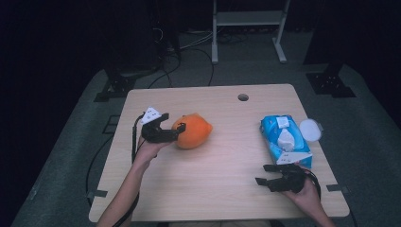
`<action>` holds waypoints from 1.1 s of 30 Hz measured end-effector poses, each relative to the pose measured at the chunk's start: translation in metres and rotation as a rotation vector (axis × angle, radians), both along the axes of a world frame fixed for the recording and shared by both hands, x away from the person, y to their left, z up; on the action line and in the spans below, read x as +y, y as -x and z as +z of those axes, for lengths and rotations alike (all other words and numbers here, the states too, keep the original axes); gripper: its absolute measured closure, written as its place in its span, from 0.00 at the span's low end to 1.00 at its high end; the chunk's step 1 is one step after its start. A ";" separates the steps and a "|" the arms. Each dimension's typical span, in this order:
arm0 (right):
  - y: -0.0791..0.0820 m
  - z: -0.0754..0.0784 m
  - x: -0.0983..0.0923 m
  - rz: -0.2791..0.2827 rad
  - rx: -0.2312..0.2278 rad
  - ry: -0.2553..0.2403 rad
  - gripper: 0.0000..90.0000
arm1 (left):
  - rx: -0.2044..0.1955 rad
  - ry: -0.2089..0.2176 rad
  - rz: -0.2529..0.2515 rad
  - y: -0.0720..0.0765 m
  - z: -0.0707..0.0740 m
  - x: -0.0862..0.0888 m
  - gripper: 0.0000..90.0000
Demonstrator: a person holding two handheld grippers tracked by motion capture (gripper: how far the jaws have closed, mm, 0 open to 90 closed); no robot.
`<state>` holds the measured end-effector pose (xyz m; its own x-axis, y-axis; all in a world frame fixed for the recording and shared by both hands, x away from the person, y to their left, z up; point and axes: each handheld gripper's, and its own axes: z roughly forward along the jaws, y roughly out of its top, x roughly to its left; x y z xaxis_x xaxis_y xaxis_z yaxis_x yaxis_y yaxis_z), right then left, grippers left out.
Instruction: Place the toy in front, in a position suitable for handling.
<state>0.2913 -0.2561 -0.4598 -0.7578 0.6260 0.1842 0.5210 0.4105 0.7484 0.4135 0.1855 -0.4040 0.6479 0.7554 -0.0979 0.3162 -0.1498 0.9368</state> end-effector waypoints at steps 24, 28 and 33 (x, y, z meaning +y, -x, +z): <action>0.000 -0.001 0.005 0.015 -0.003 0.011 0.36 | 0.190 -0.001 -0.111 -0.027 -0.052 -0.014 0.23; 0.000 0.000 0.005 0.016 -0.008 0.012 0.37 | 0.158 -0.014 -0.128 -0.023 -0.051 -0.015 0.30; 0.000 0.000 0.005 0.015 -0.009 0.012 0.37 | 0.134 -0.034 -0.127 -0.019 -0.048 -0.017 0.35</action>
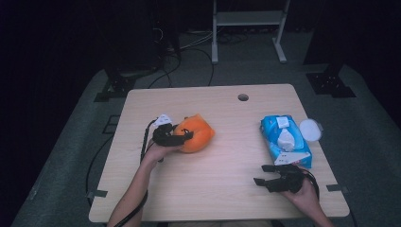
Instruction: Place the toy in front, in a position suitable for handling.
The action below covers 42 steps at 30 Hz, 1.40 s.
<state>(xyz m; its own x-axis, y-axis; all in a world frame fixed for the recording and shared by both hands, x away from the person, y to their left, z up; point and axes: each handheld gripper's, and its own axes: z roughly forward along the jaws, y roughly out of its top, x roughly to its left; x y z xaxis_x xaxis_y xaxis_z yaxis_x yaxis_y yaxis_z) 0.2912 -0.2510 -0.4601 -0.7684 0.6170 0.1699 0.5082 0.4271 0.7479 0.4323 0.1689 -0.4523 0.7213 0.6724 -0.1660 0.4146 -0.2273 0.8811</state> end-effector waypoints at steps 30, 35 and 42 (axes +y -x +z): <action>0.002 0.005 -0.006 -0.021 -0.034 -0.018 0.37 | -0.154 0.115 -0.181 0.048 0.088 -0.034 0.42; 0.002 0.007 -0.010 -0.034 -0.038 -0.026 0.37 | -0.179 0.112 -0.245 0.063 0.100 -0.045 0.42; 0.001 0.009 -0.015 -0.050 -0.052 -0.037 0.37 | -0.184 0.100 -0.324 0.083 0.103 -0.059 0.42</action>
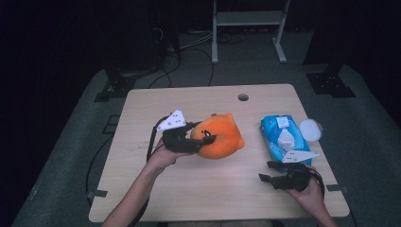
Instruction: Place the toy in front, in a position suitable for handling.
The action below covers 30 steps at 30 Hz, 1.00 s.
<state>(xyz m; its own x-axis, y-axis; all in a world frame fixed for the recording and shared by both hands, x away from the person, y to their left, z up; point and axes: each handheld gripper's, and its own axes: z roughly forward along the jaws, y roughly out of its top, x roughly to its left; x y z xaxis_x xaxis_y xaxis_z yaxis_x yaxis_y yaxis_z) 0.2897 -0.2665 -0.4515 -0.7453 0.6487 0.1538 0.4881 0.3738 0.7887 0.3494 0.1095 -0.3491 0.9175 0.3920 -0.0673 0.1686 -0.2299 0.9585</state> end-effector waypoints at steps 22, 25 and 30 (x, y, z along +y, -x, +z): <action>-0.001 -0.002 0.001 0.003 0.017 0.013 0.37 | 0.175 -0.066 -0.124 0.017 -0.088 -0.017 0.40; -0.001 -0.003 0.001 0.003 0.022 0.014 0.37 | 0.181 -0.083 -0.124 0.019 -0.103 -0.018 0.38; -0.002 -0.004 0.003 0.008 0.024 0.019 0.37 | 0.170 -0.091 -0.111 0.019 -0.102 -0.016 0.31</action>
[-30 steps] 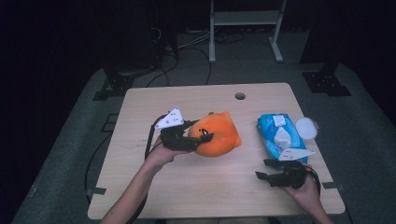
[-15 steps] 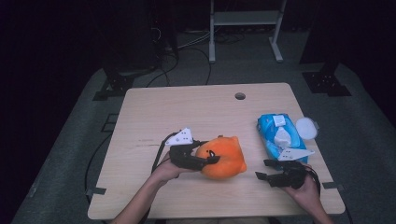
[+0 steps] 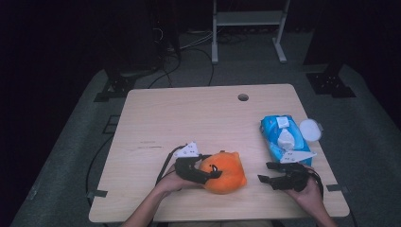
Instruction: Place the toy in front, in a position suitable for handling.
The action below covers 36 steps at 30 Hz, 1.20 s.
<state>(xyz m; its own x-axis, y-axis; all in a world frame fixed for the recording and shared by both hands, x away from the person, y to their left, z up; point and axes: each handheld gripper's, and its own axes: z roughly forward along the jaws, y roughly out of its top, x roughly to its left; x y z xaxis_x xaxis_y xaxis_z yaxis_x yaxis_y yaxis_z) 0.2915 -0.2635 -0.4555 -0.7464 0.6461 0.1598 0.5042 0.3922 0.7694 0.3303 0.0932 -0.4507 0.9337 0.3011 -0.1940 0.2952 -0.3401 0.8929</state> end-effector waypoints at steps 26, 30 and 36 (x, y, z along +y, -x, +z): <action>0.002 0.007 -0.003 -0.010 -0.038 -0.026 0.37 | -0.185 -0.045 0.013 0.013 0.016 0.013 0.21; 0.006 0.017 -0.005 -0.030 -0.110 -0.028 0.38 | -0.185 -0.044 0.012 0.013 0.013 0.014 0.25; 0.009 0.030 -0.013 -0.063 -0.190 -0.038 0.37 | -0.200 -0.069 -0.003 0.016 0.009 0.012 0.25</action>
